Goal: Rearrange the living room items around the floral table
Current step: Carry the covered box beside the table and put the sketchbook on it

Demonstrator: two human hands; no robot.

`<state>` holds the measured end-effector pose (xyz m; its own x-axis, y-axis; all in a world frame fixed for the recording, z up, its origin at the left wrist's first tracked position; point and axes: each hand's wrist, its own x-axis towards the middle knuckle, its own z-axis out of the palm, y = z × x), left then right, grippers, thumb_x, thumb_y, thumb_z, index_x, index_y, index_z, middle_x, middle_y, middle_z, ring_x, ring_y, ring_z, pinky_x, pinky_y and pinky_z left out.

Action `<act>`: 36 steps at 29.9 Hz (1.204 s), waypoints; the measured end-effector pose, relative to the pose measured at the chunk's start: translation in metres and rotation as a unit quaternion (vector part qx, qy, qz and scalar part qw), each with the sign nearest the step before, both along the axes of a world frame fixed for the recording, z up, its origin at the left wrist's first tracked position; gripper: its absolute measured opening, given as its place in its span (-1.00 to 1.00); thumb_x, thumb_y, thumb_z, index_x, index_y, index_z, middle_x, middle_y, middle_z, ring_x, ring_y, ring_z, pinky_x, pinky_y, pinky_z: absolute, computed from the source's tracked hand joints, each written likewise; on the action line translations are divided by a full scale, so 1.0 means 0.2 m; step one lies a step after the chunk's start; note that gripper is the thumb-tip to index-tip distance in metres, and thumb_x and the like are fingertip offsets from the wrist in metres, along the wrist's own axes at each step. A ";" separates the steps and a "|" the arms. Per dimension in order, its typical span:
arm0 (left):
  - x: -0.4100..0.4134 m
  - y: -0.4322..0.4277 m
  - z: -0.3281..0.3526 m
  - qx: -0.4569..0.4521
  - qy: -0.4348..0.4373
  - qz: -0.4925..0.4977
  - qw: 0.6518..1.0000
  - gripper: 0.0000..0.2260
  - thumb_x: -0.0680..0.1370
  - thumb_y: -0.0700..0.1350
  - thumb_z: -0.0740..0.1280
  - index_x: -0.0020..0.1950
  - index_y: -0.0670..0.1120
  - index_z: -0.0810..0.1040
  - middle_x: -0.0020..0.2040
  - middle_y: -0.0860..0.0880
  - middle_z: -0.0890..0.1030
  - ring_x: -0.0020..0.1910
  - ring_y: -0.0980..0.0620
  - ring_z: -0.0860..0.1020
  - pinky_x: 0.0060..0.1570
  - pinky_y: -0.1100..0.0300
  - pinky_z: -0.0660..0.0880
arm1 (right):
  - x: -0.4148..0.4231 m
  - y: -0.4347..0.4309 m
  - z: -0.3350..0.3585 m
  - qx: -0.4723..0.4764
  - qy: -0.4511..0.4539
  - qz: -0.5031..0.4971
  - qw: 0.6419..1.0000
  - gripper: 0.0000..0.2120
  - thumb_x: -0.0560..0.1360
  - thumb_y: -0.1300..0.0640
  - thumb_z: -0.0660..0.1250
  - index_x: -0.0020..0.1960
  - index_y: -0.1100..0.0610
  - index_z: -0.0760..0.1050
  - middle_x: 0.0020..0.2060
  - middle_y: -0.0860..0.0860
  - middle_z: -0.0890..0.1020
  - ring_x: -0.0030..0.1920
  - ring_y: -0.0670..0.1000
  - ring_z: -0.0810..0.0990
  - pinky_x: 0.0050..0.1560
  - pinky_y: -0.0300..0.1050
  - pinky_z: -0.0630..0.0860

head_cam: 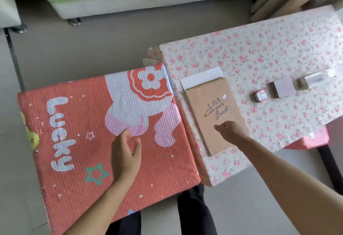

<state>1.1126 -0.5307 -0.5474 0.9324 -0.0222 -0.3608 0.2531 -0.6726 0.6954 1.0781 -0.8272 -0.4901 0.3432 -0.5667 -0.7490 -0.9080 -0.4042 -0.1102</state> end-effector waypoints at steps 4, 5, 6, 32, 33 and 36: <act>-0.14 -0.40 0.02 -0.077 0.095 -0.094 0.988 -0.79 0.57 -0.13 0.26 0.20 -0.10 0.52 0.02 0.04 0.59 0.00 0.04 0.58 -0.05 0.35 0.47 | -0.12 -0.28 -0.05 0.013 -0.017 -0.025 0.999 -0.57 0.59 0.05 0.24 0.17 0.44 0.50 0.15 0.33 0.59 0.13 0.26 0.57 0.17 0.08 0.46; -0.17 -0.50 0.02 -0.082 0.112 -0.096 0.986 -0.79 0.58 -0.13 0.25 0.19 -0.09 0.53 0.02 0.05 0.58 -0.01 0.07 0.56 -0.08 0.40 0.42 | -0.14 -0.34 -0.07 0.013 -0.019 -0.018 1.000 -0.56 0.59 0.04 0.23 0.18 0.44 0.50 0.15 0.34 0.59 0.16 0.28 0.56 0.18 0.09 0.47; -0.20 -0.59 0.01 -0.085 0.128 -0.093 0.984 -0.80 0.59 -0.12 0.24 0.18 -0.07 0.53 0.01 0.05 0.58 -0.03 0.09 0.55 -0.11 0.41 0.40 | -0.16 -0.40 -0.10 0.015 -0.023 -0.014 1.000 -0.54 0.59 0.03 0.23 0.19 0.44 0.49 0.17 0.34 0.58 0.19 0.30 0.55 0.19 0.11 0.47; -0.11 -1.60 -0.39 -0.043 0.273 0.367 0.888 -0.47 0.55 0.14 0.25 0.19 -0.33 0.51 -0.02 -0.16 0.50 0.11 -0.19 0.52 -0.04 0.18 0.36 | -0.08 -1.15 -0.67 0.139 -0.142 -0.206 0.958 -0.66 0.53 -0.12 0.29 0.02 0.18 0.44 -0.28 0.00 0.43 -0.29 -0.05 0.38 -0.29 -0.14 0.31; -0.10 -1.61 -0.37 -0.044 0.272 0.341 0.899 -0.51 0.57 0.13 0.20 0.10 -0.31 0.55 -0.09 -0.13 0.48 0.03 -0.18 0.50 -0.13 0.23 0.29 | -0.10 -1.15 -0.66 0.133 -0.153 -0.214 0.956 -0.66 0.53 -0.10 0.29 0.06 0.18 0.43 -0.26 0.01 0.44 -0.26 -0.04 0.39 -0.31 -0.14 0.30; -0.13 -1.63 -0.30 -0.050 0.249 0.315 0.915 -0.60 0.59 0.12 0.16 -0.26 -0.16 0.46 -0.35 -0.02 0.41 -0.15 -0.09 0.41 -0.22 0.19 0.27 | -0.14 -1.11 -0.57 0.127 -0.194 -0.265 0.936 -0.69 0.52 -0.07 0.31 0.04 0.17 0.43 -0.20 0.04 0.48 -0.18 0.01 0.43 -0.29 -0.15 0.31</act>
<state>1.0862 -0.8566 -0.6081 0.4921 0.4064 -0.7699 0.8705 -0.2243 0.4380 1.0499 -1.0490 -0.6036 0.3379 -0.5557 -0.7597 -0.8453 0.1759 -0.5046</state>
